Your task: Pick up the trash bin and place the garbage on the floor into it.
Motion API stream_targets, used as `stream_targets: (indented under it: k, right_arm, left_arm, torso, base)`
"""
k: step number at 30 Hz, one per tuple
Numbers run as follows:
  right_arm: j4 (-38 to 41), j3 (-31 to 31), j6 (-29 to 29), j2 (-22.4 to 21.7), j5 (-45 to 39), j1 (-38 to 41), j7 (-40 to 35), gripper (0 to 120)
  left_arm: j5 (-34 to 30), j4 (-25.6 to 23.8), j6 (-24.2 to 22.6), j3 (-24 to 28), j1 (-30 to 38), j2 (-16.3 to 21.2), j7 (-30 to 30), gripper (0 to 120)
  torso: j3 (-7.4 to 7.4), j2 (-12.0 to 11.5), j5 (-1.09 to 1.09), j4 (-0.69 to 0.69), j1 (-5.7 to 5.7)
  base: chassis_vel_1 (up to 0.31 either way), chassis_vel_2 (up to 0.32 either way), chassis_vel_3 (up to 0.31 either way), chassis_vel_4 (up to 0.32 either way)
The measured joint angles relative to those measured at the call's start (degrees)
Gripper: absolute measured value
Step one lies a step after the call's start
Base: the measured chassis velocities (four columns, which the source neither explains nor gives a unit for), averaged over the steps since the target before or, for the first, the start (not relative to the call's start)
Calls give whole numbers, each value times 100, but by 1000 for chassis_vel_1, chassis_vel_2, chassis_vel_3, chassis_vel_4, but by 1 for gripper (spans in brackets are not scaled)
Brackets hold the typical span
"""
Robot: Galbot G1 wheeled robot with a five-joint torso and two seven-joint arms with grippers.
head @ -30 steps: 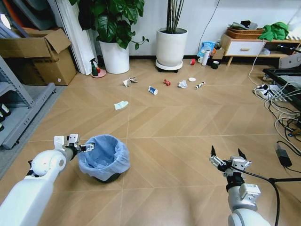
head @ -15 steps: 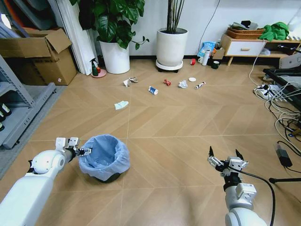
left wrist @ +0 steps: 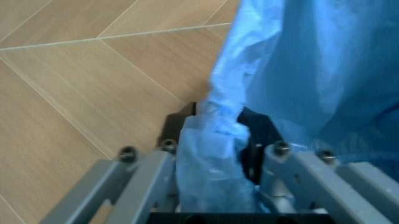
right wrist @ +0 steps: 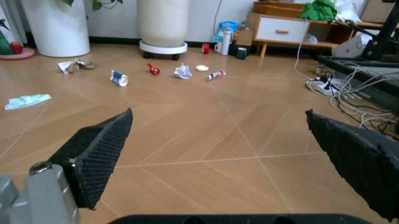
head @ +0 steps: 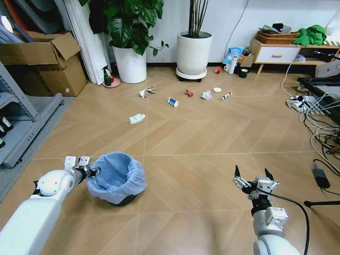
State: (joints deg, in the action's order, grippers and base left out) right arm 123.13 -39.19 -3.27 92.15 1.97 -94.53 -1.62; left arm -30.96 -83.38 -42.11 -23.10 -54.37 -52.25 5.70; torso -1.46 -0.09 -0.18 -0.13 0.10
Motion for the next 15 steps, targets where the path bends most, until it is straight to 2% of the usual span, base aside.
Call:
stream_targets:
  k: [2,5,6,11,15]
  right_arm:
    - [15,1,-1,-1,4,0,-4,100]
    - [19,1,-1,-1,5,0,-5,100]
    - [47,-8,-19,-1,5,-3,-20,100]
    - [97,-31,-48,-1,5,-4,-42,100]
    - [129,-38,-60,-1,1,-4,-50,100]
  left_arm:
    - [34,-3,0,-2,-5,-20,1,12]
    - [35,-9,0,-3,-7,-25,1,10]
    - [24,-56,0,-44,-32,-57,-17,1]
    - [-149,-148,78,-210,-169,-152,-202,0]
    - [-345,-417,87,-528,-456,-227,-389,0]
  torso:
    - [0,0,0,1,0]
    - [0,0,0,1,0]
    - [0,0,0,0,0]
    - [0,0,0,0,0]
    - [-1,0,-3,0,0]
  base:
    - [0,0,0,0]
    - [0,0,0,0]
    - [0,0,0,0]
    - [0,0,0,0]
    - [0,0,0,0]
